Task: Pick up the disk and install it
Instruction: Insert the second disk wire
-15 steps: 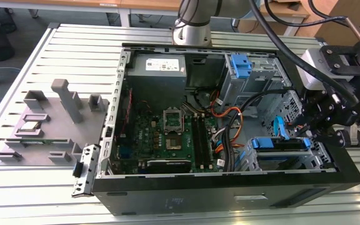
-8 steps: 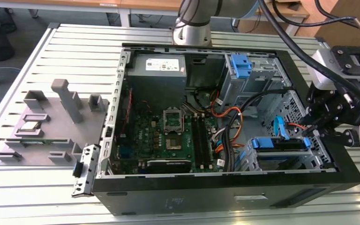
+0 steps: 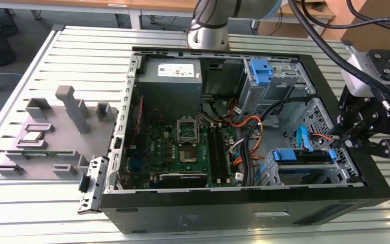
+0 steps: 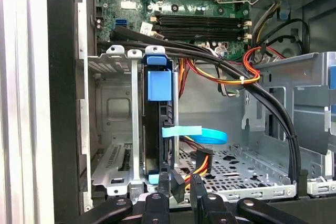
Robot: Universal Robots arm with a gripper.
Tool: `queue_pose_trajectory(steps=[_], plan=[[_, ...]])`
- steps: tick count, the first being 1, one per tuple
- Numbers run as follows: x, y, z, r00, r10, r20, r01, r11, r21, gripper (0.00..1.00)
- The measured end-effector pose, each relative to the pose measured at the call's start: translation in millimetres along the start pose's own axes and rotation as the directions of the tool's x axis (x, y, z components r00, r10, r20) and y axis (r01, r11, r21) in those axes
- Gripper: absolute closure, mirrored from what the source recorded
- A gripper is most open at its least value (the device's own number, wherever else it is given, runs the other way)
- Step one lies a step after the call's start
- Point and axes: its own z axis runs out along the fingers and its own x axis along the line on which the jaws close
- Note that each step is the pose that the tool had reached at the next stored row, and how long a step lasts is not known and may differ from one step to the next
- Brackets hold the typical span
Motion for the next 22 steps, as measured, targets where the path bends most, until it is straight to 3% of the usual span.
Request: queue_pose_trajectory(steps=[14, 22], plan=[[-1.9, -4.7, 3.7, 0.9998, 0.000, -0.0220, 0.000, 1.0000, 0.0007, 0.70], [-2.1, -5.3, 4.8, 0.9997, -0.001, -0.0249, 0.001, 1.0000, 0.0007, 0.70]])
